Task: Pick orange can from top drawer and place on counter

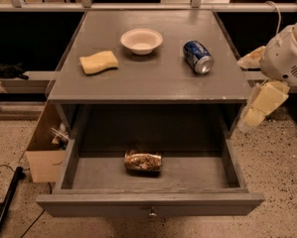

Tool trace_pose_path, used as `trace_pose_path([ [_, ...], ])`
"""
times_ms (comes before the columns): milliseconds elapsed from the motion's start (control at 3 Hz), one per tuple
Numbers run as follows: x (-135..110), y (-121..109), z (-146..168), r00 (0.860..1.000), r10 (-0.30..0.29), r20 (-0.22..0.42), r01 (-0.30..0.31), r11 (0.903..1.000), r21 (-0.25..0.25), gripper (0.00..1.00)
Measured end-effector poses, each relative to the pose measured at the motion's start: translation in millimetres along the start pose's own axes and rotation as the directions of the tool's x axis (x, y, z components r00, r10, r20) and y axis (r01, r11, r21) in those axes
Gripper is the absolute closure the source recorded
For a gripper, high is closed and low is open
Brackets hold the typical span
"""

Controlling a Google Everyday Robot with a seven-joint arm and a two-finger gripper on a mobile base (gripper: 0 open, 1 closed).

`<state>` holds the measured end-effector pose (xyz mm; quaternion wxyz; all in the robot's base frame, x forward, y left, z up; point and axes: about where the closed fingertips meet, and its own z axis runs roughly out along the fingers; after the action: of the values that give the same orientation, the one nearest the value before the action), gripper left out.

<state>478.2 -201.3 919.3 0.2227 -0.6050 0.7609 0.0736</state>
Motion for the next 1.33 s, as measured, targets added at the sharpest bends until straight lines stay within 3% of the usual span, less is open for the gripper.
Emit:
trace_pose_path([
  [333, -3.7, -2.5, -3.5, 0.998, 0.006, 0.063, -0.006, 1.0000, 0.002, 0.00],
  [667, 21.9, 13.9, 18.7, 0.991, 0.075, 0.114, -0.069, 0.9957, -0.063, 0.00],
  [1000, 53.5, 40.8, 41.9, 0.983, 0.137, 0.119, -0.123, 0.9857, -0.115, 0.00],
  [1333, 70.5, 58.8, 63.5, 0.981, 0.162, 0.108, -0.145, 0.9781, -0.149, 0.00],
])
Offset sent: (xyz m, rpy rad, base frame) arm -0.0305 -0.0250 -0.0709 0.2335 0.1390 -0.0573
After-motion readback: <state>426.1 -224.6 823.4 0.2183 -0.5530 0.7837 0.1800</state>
